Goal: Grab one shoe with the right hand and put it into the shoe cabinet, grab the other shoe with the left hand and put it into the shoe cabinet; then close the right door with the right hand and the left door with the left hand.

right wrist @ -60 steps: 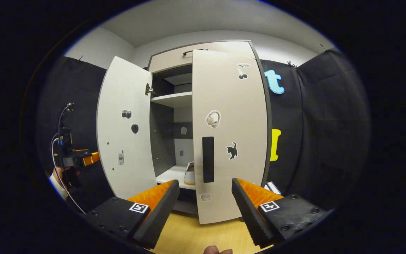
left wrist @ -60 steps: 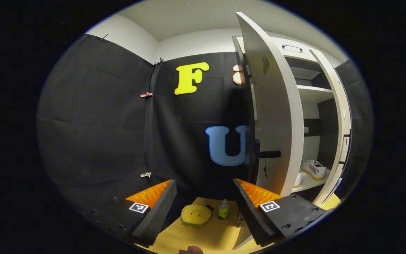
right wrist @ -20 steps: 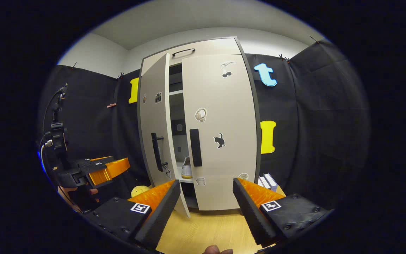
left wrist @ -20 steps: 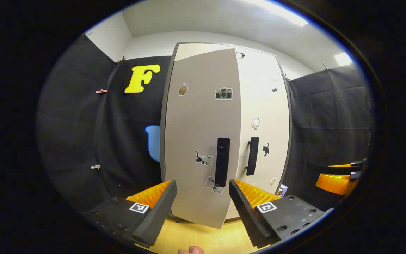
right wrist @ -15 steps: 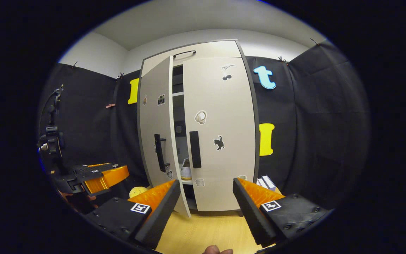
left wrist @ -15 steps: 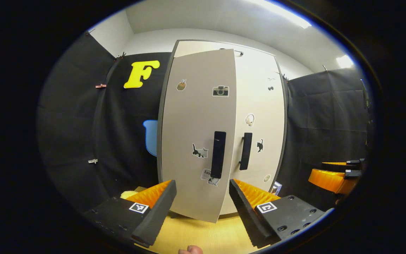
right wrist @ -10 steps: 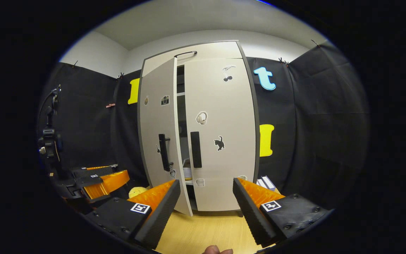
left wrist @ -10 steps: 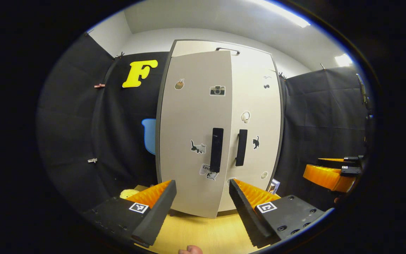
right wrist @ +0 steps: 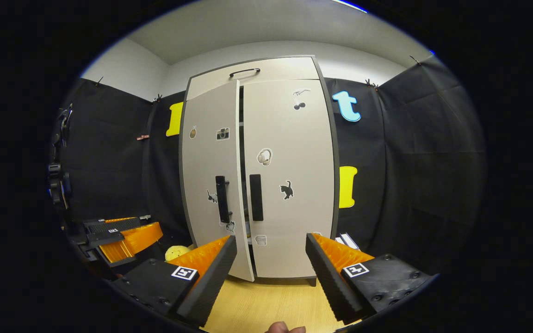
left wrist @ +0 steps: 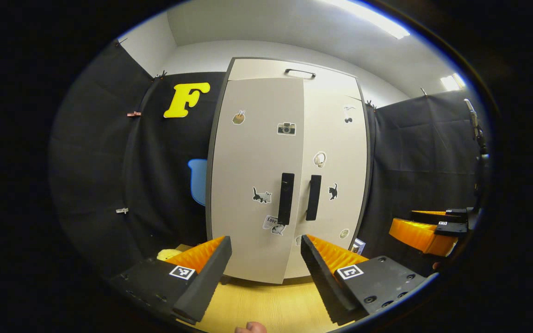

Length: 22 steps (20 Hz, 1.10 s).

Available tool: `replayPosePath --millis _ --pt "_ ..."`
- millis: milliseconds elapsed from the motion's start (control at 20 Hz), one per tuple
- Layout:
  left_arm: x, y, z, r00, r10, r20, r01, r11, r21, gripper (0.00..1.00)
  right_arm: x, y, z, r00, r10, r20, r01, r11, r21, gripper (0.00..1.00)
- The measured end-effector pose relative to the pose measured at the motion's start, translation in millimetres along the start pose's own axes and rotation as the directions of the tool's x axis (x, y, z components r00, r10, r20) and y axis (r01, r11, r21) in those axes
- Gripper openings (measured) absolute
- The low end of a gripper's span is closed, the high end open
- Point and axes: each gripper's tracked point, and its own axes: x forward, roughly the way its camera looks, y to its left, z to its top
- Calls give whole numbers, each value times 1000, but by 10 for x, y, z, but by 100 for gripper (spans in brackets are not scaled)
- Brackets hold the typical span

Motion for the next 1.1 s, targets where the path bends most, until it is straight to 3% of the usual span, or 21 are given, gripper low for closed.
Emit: replayPosePath --millis 900,1100 --pt "35 -32 11 1000 -13 5 12 1000 15 95 61 -43 3 1000 -10 -1 10 1000 -7 98" --pt "38 -7 17 1000 10 6 -10 1000 27 95 55 -111 9 999 -41 -1 41 999 -13 98"
